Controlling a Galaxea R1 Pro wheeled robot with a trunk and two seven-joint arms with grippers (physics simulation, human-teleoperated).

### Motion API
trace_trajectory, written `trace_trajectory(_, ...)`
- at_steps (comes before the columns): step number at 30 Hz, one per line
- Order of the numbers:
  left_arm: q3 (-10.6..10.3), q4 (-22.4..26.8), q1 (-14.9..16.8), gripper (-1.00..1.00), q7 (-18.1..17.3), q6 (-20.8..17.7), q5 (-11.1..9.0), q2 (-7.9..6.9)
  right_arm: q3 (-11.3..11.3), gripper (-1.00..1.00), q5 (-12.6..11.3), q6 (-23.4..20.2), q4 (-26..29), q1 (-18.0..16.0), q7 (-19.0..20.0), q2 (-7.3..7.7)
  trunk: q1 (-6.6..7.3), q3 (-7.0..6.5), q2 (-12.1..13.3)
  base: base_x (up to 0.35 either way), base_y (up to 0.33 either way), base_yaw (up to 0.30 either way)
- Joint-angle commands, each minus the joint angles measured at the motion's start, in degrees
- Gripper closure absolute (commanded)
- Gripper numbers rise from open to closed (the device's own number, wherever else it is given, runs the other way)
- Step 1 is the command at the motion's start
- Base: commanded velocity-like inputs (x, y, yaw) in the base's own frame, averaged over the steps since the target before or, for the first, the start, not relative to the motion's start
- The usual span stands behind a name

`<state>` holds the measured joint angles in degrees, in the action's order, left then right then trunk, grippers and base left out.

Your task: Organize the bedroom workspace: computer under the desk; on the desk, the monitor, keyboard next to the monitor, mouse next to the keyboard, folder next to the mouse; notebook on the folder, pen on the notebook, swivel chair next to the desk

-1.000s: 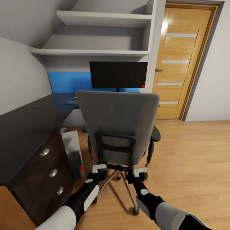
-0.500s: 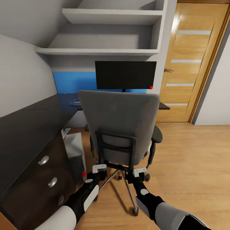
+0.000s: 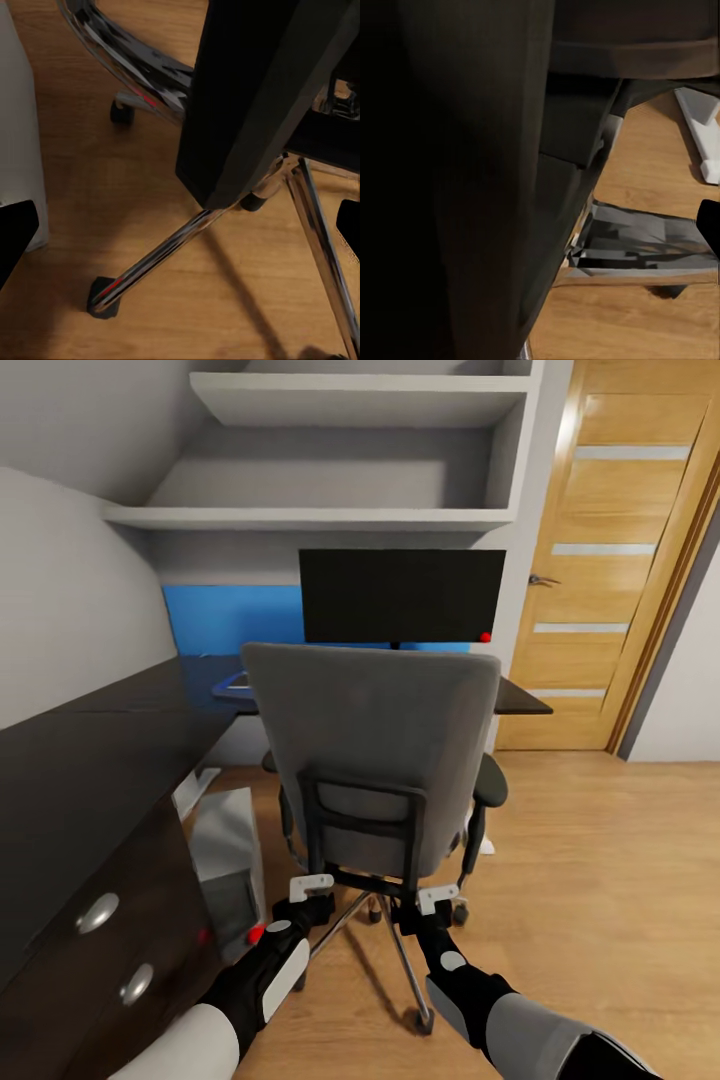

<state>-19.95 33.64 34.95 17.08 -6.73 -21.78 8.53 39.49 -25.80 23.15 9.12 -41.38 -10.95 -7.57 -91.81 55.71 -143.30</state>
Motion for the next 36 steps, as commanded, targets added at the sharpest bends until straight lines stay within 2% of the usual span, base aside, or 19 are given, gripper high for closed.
trace_trajectory(1,-0.4,0.1,0.0,-1.00,0.5,-0.2,-0.5,-0.07,0.5,-1.00,-0.6,0.2,-0.1,-0.1,-0.6,0.00,-0.02,0.05,0.0,0.264,-0.087,0.000)
trace_trajectory(25,-0.4,0.1,0.0,-1.00,0.5,-0.2,-0.5,-0.10,0.5,-1.00,-0.6,0.2,-0.1,0.0,-0.7,0.01,-0.02,0.05,0.0,0.288,-0.055,0.000)
trace_trajectory(31,-0.4,0.1,0.0,-1.00,0.7,-0.2,-0.4,-0.10,0.5,-1.00,-0.6,0.2,-0.1,-0.1,-0.6,0.00,-0.02,0.05,0.0,0.070,0.000,0.000)
trace_trajectory(36,-0.4,0.1,0.0,-1.00,0.7,-0.3,-0.4,-0.10,0.5,-1.00,-0.6,0.2,-0.1,0.0,-0.6,0.01,-0.02,0.05,0.0,-0.209,0.000,0.000)
